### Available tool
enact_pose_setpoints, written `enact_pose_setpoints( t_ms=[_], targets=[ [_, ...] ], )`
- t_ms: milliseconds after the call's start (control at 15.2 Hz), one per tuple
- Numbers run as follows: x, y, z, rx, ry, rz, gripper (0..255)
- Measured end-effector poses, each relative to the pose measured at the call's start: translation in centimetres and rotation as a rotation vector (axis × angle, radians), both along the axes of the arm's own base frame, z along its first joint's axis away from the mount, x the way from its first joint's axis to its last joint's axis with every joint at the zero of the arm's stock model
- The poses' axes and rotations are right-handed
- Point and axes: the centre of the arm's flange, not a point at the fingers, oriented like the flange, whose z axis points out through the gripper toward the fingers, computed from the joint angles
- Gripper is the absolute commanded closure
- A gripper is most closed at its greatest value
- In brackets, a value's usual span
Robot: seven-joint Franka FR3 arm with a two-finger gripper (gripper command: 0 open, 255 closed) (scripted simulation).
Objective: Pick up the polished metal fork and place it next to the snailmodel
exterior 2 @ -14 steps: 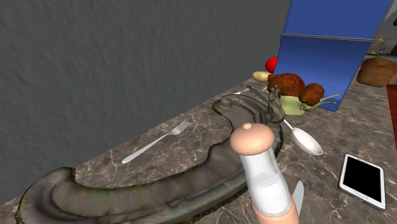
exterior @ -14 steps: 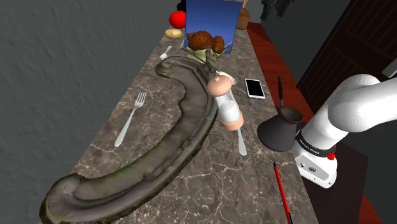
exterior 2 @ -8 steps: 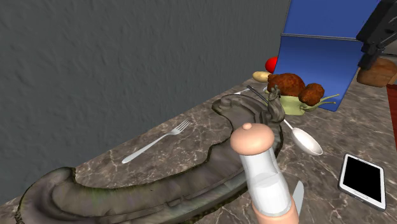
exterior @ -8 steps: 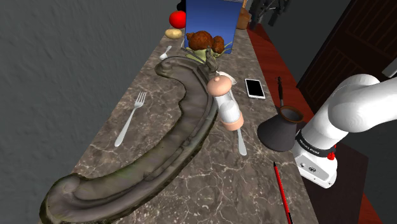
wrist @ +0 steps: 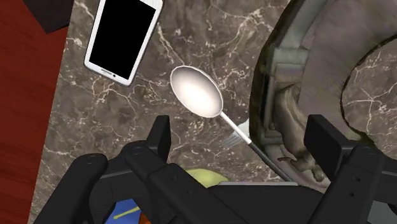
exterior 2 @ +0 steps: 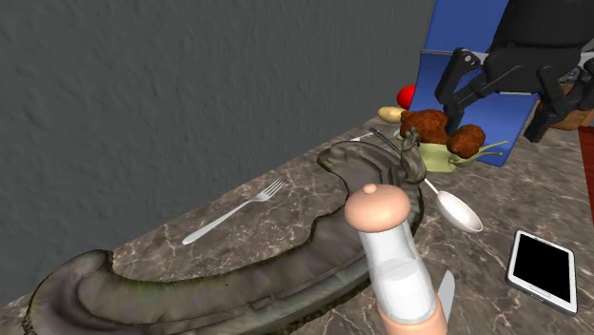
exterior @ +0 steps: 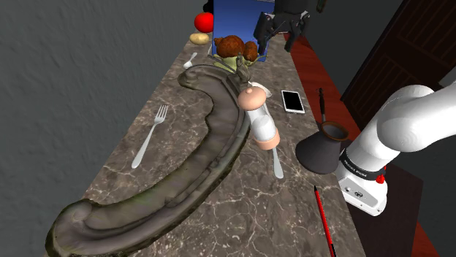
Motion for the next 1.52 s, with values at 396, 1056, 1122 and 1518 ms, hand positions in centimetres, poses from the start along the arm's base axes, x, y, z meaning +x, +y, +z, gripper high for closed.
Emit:
enact_pose_setpoints(
  t_ms=[396, 1056, 1122, 1518],
  targets=[
    [2.1, 6.9, -3.2, 0.012, 0.005, -0.105, 0],
    [7.1, 17.5, -8.6, 0.032, 0.014, -0.280, 0],
    [7.9, 18.8, -9.3, 0.036, 0.015, -0.296, 0],
    [12.0, 24.7, -12.2, 0.050, 0.022, -0.403, 0]
  ],
)
